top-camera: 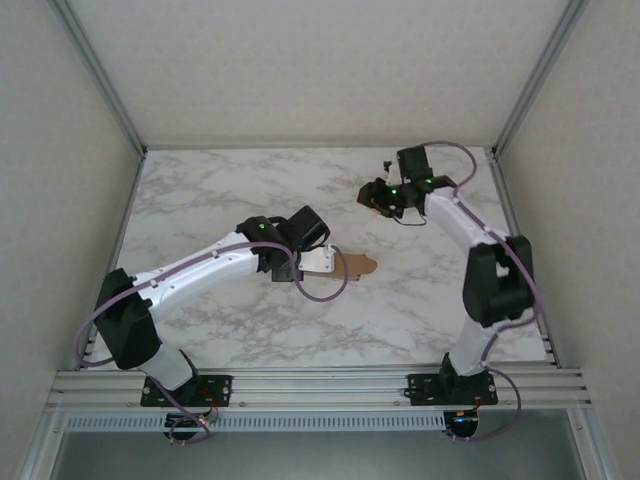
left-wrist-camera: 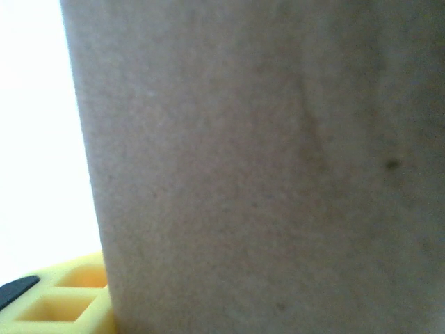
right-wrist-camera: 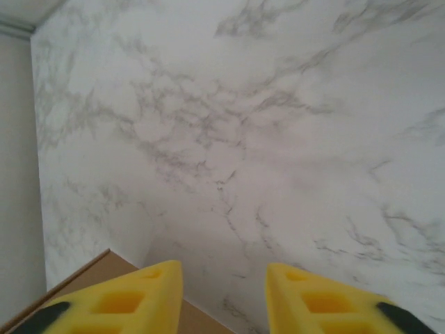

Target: Fold the paper box

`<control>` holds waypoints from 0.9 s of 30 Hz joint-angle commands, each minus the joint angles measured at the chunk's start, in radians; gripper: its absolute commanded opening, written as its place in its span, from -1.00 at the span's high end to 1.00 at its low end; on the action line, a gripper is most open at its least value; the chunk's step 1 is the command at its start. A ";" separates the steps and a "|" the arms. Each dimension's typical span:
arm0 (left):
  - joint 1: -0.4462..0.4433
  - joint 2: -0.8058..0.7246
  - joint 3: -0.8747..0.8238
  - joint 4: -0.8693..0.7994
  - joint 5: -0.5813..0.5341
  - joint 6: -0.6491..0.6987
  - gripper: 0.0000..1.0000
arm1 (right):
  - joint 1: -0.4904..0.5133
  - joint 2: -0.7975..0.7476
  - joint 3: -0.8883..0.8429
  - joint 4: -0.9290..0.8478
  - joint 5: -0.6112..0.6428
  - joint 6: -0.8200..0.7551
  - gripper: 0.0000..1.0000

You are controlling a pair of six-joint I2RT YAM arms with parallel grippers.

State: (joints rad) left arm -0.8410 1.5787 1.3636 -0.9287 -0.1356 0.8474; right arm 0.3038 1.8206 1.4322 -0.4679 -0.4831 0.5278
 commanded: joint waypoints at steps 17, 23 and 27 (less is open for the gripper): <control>0.024 0.199 0.229 -0.077 0.139 -0.082 -0.10 | 0.256 0.461 0.306 -0.415 -0.259 -0.352 0.55; 0.029 0.206 0.202 -0.047 0.136 -0.087 -0.21 | 0.265 0.468 0.299 -0.411 -0.227 -0.359 0.55; 0.029 0.183 0.200 -0.029 0.108 -0.084 -0.34 | 0.263 0.419 0.283 -0.380 -0.173 -0.345 0.43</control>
State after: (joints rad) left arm -0.8200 1.7741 1.5597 -0.9653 0.0006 0.7731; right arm 0.5583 2.2757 1.7164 -0.8307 -0.6937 0.1932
